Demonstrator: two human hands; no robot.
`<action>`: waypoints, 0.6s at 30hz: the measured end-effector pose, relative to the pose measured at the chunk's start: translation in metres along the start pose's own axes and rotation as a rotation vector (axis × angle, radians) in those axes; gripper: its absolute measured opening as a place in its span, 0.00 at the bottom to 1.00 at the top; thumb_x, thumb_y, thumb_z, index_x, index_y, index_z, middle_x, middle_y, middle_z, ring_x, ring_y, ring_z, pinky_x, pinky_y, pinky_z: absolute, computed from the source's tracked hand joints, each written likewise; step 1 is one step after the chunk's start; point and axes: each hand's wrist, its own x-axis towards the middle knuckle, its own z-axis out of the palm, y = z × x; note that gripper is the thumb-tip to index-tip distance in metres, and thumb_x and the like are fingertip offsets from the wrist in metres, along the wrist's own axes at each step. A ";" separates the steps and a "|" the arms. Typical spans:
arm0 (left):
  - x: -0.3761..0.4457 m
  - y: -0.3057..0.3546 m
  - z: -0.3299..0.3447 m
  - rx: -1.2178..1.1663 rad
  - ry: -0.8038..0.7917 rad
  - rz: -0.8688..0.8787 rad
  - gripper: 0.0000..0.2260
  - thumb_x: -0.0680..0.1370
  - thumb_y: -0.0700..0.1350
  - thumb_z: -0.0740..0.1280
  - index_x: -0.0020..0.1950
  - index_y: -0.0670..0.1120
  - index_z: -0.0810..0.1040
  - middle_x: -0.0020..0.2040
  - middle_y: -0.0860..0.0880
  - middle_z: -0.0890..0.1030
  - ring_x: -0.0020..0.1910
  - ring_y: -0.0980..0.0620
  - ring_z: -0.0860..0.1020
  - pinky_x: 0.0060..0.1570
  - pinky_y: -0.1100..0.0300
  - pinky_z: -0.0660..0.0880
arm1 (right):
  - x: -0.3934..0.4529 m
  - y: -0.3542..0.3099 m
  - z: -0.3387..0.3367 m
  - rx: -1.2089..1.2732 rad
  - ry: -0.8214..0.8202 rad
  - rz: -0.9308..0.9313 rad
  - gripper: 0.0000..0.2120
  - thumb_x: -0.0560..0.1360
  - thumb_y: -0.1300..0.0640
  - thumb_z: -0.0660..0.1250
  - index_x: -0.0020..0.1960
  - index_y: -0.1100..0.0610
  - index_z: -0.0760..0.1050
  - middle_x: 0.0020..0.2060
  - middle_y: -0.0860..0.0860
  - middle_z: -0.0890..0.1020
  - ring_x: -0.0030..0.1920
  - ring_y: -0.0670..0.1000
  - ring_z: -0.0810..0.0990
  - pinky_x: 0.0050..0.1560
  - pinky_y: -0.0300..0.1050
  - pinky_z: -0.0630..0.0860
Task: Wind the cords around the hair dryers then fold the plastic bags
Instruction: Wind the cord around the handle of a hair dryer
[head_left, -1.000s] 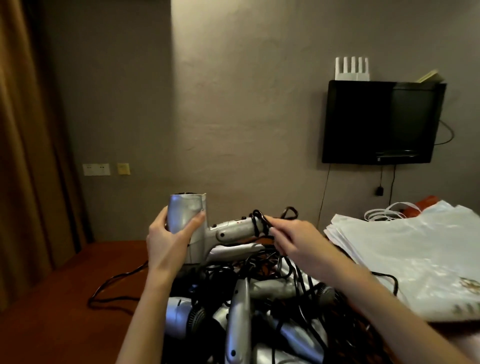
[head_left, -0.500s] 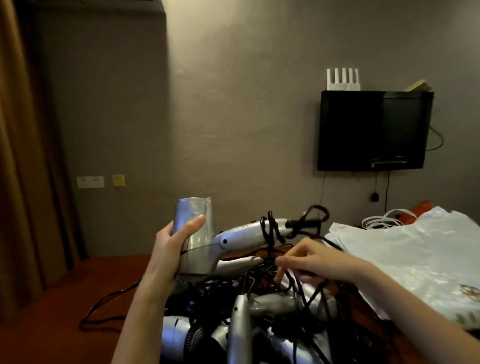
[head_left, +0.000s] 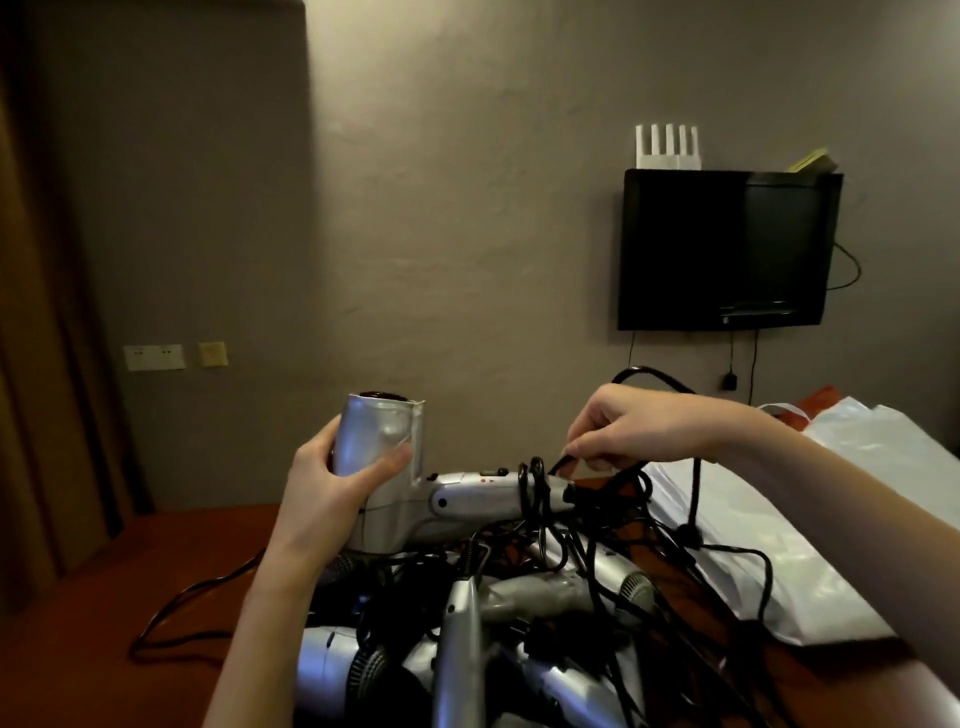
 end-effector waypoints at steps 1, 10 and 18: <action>-0.001 0.000 -0.002 0.002 0.010 0.012 0.24 0.58 0.63 0.74 0.48 0.52 0.81 0.41 0.53 0.84 0.41 0.53 0.82 0.48 0.47 0.79 | -0.002 -0.003 0.002 -0.033 0.022 -0.014 0.13 0.80 0.59 0.60 0.43 0.59 0.81 0.24 0.45 0.73 0.25 0.44 0.66 0.29 0.36 0.63; 0.001 -0.001 -0.008 0.049 0.083 0.053 0.23 0.59 0.64 0.74 0.49 0.54 0.80 0.43 0.52 0.83 0.45 0.47 0.82 0.49 0.43 0.80 | -0.026 -0.004 -0.004 0.093 0.034 -0.048 0.04 0.80 0.61 0.62 0.51 0.60 0.75 0.37 0.53 0.85 0.31 0.46 0.80 0.34 0.34 0.73; 0.003 -0.005 0.004 0.042 0.087 0.063 0.24 0.59 0.65 0.73 0.49 0.53 0.80 0.42 0.54 0.83 0.42 0.51 0.81 0.48 0.45 0.79 | -0.001 0.015 0.021 0.256 0.320 -0.078 0.05 0.79 0.59 0.64 0.48 0.58 0.68 0.30 0.51 0.82 0.22 0.44 0.70 0.24 0.34 0.65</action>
